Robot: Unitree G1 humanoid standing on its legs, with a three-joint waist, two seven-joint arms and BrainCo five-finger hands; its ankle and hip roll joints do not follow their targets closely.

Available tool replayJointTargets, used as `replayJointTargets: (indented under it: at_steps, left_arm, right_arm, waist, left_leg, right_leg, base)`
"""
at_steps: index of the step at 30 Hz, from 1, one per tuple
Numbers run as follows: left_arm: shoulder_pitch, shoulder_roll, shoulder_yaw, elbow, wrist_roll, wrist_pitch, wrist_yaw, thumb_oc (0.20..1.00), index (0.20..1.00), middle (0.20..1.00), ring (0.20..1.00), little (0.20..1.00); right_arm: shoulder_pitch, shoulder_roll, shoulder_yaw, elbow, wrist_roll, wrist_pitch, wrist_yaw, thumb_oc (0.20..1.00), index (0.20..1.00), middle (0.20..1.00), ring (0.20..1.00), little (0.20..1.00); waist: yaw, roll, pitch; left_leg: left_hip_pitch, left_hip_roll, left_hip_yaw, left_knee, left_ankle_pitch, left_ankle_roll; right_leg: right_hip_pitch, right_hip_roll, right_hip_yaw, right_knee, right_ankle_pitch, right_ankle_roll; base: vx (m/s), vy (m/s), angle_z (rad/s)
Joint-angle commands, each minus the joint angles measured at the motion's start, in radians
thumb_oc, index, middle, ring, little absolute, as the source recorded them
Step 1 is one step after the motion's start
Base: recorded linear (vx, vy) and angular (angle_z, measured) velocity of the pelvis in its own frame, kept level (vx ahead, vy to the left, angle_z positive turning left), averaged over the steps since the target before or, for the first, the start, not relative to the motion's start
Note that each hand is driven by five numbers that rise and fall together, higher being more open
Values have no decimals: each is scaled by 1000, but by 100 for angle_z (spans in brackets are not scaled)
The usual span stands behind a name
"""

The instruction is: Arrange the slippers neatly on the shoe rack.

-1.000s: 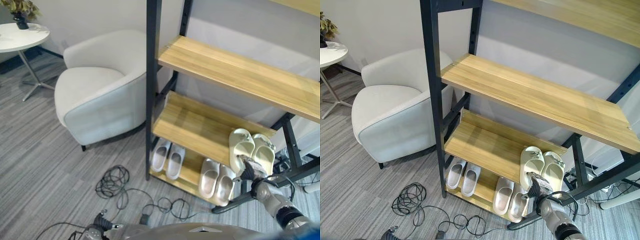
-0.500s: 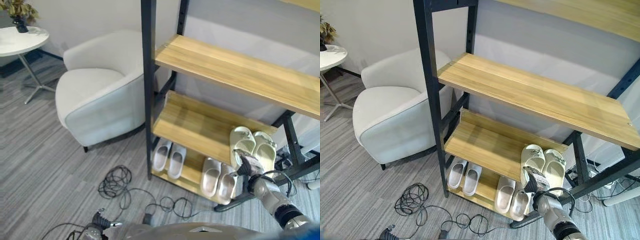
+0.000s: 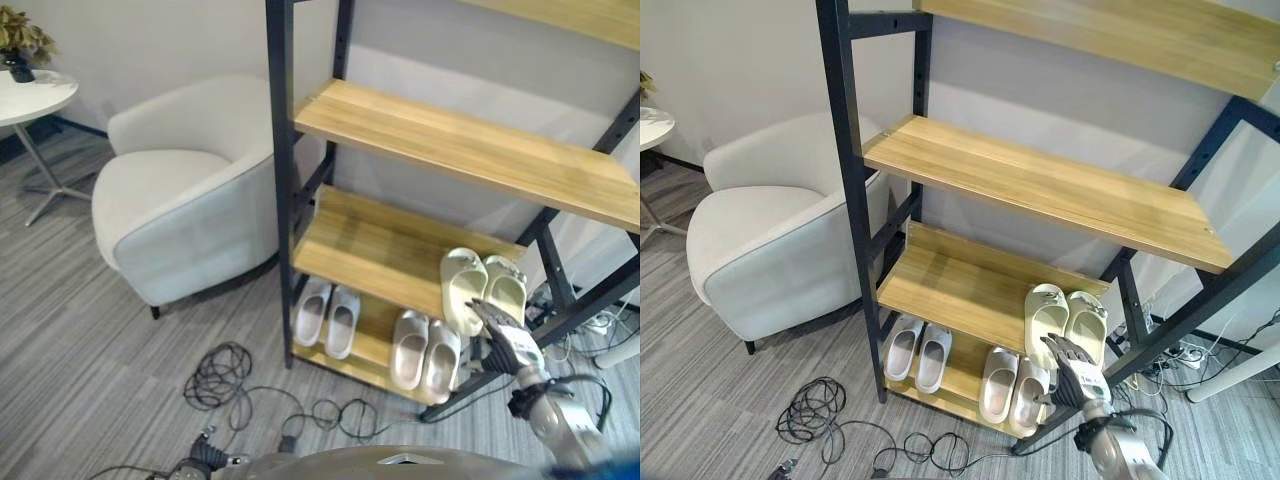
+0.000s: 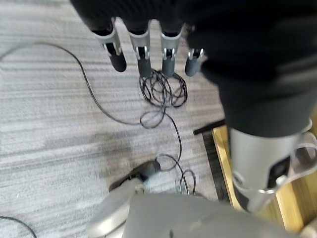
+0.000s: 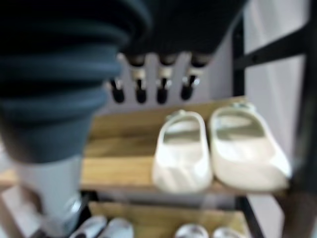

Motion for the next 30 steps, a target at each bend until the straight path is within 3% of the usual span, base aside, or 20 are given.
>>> replayJointTargets:
  at_steps: [1,2,5,7,12,15,23,30]
  left_arm:
    - [-10,-16,-10,-27,21,-28,-5,1000,1000,1000,1000,1000]
    - [-9,-15,-10,-27,21,-28,-5,1000,1000,1000,1000,1000]
    - [-3,-36,-50,10,13,-36,-24,1000,1000,1000,1000,1000]
    - [-3,-35,-54,23,0,-33,-26,1000,1000,1000,1000,1000]
    - [-2,-44,-59,91,0,-15,-30,1000,1000,1000,1000,1000]
    - [-33,-45,-48,130,-7,0,-35,1000,1000,1000,1000,1000]
    - [-87,-73,-82,135,-59,3,-62,1000,1000,1000,1000,1000]
    - [-108,-93,-91,145,-99,7,-69,1000,1000,1000,1000,1000]
  right_arm:
    - [7,12,18,2,34,-30,36,1000,1000,1000,1000,1000]
    - [7,13,19,3,34,-31,35,1000,1000,1000,1000,1000]
    - [32,141,104,373,133,-8,29,1000,1000,1000,1000,1000]
    - [41,188,96,514,224,12,25,1000,1000,1000,1000,1000]
    - [18,298,-57,794,594,49,33,1000,1000,1000,1000,1000]
    - [-47,329,-120,969,719,76,42,1000,1000,1000,1000,1000]
    - [-113,362,-193,1172,879,117,76,1000,1000,1000,1000,1000]
    - [-150,394,-221,1206,978,131,104,1000,1000,1000,1000,1000]
  waist:
    - [4,44,29]
    - [4,43,29]
    - [-17,47,39]
    - [-24,50,46]
    - [-45,56,46]
    - [-51,70,36]
    - [-62,99,21]
    - [-70,111,21]
  left_leg:
    - [92,-19,-19,64,-167,24]
    - [93,-19,-19,64,-168,24]
    - [103,-11,2,88,-185,27]
    - [101,-8,17,105,-192,32]
    - [103,-7,35,121,-197,37]
    - [104,-5,54,108,-190,36]
    - [116,-4,51,92,-180,27]
    - [116,4,51,109,-185,15]
  right_leg:
    - [-35,-10,12,182,99,96]
    - [-34,-10,12,182,99,96]
    - [-39,2,46,201,82,99]
    - [-49,6,64,208,77,100]
    - [-45,13,94,191,81,99]
    - [-40,15,109,166,68,96]
    - [-20,18,110,133,33,80]
    - [-6,16,92,132,17,75]
  base:
    - [-28,9,-9]
    - [-39,11,-5]
    - [-101,15,-7]
    - [-138,9,-24]
    - [-88,-2,-35]
    - [-86,2,-24]
    - [-17,3,-7]
    - [-5,-20,1]
